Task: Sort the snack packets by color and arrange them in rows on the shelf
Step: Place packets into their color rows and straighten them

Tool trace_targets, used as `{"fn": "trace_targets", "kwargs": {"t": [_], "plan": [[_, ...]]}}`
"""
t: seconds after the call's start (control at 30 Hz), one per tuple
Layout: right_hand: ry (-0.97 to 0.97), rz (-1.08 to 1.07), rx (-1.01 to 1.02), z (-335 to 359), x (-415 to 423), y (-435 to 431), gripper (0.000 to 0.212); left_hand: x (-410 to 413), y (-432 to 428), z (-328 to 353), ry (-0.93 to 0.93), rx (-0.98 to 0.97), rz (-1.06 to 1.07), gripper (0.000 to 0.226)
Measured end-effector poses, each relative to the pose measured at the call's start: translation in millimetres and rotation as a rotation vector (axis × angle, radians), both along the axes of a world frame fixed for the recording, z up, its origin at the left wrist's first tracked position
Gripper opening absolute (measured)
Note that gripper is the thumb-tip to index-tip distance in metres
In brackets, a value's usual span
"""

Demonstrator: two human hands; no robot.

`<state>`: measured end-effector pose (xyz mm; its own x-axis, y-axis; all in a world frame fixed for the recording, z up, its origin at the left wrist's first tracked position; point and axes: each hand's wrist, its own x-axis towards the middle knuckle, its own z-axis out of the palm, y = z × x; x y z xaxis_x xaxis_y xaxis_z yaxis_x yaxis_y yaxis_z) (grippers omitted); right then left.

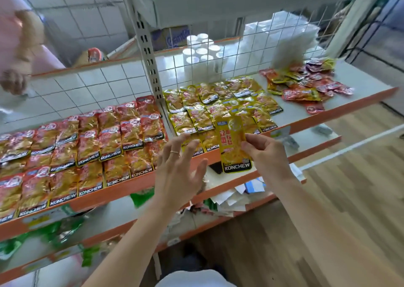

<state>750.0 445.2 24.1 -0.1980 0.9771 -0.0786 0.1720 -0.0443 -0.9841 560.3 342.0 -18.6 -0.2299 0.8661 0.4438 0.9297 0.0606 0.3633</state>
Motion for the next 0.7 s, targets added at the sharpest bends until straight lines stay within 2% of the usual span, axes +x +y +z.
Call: {"fn": "trace_targets", "kwargs": {"t": [0.47, 0.6, 0.7], "plan": [[-0.071, -0.101, -0.012, -4, -8, 62, 0.021, -13, 76, -9, 0.032, -0.053, -0.078, 0.057], [-0.063, -0.141, 0.015, -4, -18, 82, 0.028, -25, 93, -7, 0.020, -0.084, -0.052, 0.059], [-0.086, -0.092, 0.055, -6, -24, 102, 0.021, -29, 105, -7, 0.052, -0.114, -0.015, 0.063]]}}
